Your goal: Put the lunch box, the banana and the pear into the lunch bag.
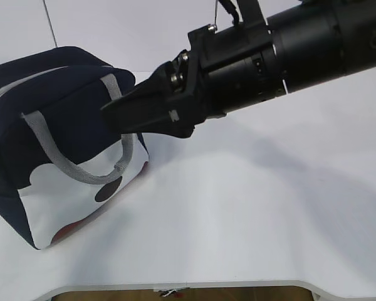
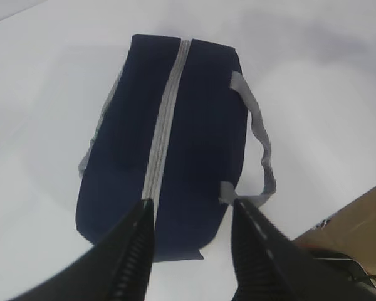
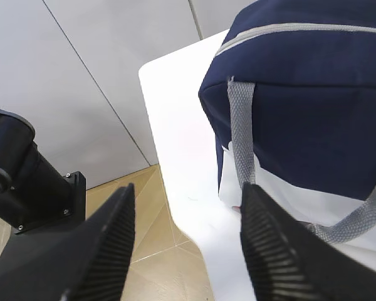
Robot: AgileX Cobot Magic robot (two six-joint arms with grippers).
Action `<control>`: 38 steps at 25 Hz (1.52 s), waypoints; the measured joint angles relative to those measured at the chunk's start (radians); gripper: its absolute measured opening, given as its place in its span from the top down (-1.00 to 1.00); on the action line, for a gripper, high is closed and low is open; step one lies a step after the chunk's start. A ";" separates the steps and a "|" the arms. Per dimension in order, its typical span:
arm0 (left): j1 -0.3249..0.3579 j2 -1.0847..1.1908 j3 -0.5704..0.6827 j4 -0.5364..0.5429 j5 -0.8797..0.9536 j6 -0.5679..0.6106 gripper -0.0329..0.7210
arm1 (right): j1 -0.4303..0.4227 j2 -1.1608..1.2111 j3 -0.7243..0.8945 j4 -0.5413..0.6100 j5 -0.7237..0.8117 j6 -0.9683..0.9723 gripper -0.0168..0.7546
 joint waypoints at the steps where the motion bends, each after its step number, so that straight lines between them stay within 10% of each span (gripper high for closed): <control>1: 0.000 -0.045 0.025 0.000 0.000 0.000 0.07 | 0.000 0.000 0.000 0.000 0.000 0.000 -0.18; 24: 0.000 -0.864 0.637 0.000 -0.008 -0.041 0.10 | 0.000 0.000 0.000 0.000 -0.014 0.030 -0.18; 33: 0.000 -1.062 0.798 0.262 0.010 -0.210 0.04 | 0.000 0.000 0.000 0.000 -0.022 0.030 -0.18; 38: 0.000 -1.120 0.832 0.235 0.010 -0.225 0.04 | 0.000 0.000 0.000 0.000 -0.026 0.030 -0.18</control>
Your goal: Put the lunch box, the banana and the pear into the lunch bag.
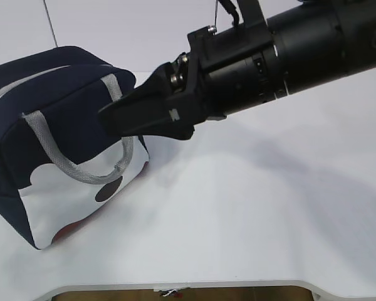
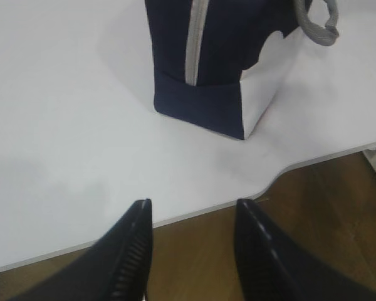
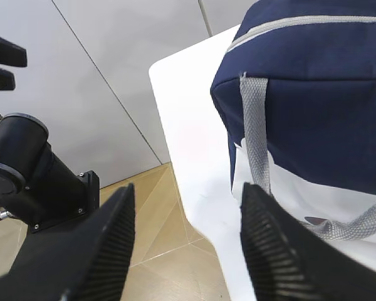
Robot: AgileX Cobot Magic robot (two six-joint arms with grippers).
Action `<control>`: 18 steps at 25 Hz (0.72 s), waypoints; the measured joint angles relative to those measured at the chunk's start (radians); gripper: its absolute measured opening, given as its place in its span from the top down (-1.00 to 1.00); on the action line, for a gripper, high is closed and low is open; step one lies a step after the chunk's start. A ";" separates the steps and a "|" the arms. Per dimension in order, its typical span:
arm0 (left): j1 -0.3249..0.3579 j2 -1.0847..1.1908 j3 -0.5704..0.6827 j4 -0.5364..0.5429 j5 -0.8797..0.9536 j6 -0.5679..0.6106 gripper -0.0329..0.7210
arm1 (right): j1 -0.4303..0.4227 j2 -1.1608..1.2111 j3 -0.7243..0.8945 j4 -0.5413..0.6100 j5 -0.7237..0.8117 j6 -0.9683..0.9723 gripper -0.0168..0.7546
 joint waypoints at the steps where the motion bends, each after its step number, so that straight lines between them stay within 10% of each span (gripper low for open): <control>1: 0.000 -0.009 0.011 -0.017 0.000 0.000 0.04 | 0.000 0.000 0.000 0.000 0.000 0.002 -0.18; 18: 0.000 -0.020 0.167 -0.050 -0.152 0.022 0.11 | 0.000 0.000 0.000 0.000 -0.011 0.008 -0.18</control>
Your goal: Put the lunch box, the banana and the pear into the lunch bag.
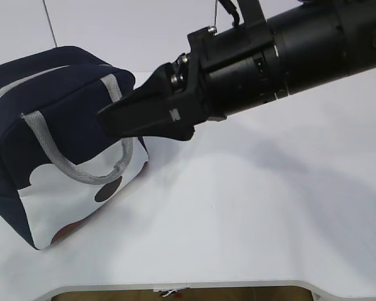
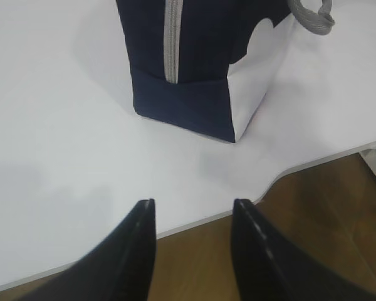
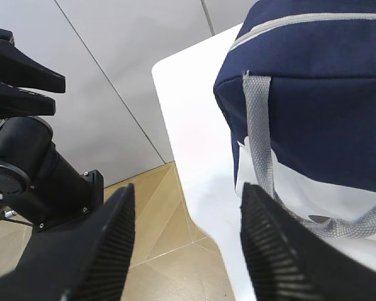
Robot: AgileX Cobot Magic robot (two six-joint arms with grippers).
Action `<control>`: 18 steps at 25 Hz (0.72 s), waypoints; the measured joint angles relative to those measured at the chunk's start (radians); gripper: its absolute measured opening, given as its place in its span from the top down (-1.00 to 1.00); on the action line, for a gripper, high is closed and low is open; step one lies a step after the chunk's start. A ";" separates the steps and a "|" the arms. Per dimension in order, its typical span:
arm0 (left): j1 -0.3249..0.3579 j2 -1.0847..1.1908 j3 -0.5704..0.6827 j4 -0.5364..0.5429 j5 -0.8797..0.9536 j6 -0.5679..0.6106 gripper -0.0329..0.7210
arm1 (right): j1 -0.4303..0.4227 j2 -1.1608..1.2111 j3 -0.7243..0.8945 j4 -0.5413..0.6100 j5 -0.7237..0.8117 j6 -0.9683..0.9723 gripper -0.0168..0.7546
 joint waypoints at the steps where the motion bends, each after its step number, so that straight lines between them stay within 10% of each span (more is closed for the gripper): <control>1: 0.000 0.000 0.004 0.001 -0.002 0.000 0.13 | 0.000 0.000 0.000 0.000 0.000 0.000 -0.18; 10: 0.015 -0.008 0.004 0.002 -0.004 0.002 0.21 | 0.000 0.000 0.000 0.000 0.000 0.000 -0.18; 18: 0.228 -0.012 0.004 0.009 -0.006 0.002 0.21 | 0.000 0.000 0.000 0.000 -0.001 0.001 -0.18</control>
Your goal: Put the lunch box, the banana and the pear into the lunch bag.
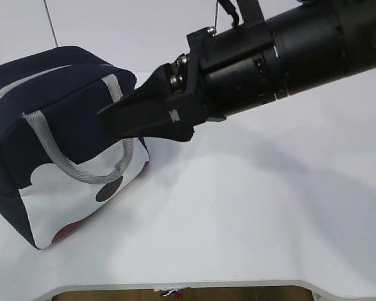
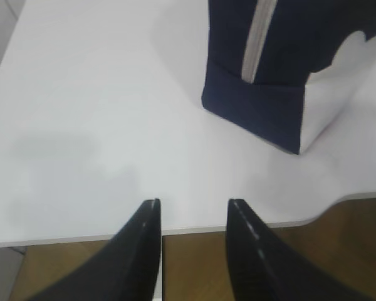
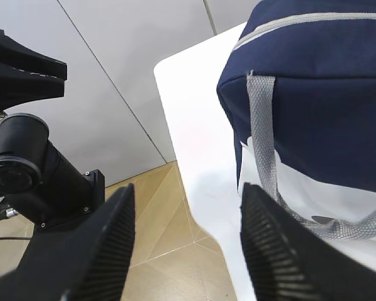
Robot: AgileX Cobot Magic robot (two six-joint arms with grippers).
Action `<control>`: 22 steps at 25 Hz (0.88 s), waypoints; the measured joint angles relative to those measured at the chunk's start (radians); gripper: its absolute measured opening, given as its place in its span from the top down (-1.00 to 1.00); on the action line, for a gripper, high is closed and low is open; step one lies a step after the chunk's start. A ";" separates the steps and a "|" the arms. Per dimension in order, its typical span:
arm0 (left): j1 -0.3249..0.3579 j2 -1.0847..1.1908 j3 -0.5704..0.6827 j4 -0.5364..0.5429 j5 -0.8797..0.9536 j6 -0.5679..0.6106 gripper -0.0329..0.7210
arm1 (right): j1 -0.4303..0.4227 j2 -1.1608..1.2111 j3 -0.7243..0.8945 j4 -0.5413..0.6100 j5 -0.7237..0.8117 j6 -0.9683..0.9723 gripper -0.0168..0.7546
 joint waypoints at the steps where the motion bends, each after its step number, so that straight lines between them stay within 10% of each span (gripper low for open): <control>1: 0.028 -0.004 0.000 0.000 0.000 0.000 0.21 | 0.000 0.000 0.000 0.000 0.000 0.000 -0.18; 22: 0.078 -0.053 0.000 0.023 -0.002 0.000 0.26 | 0.000 0.000 0.000 0.000 -0.002 0.002 -0.18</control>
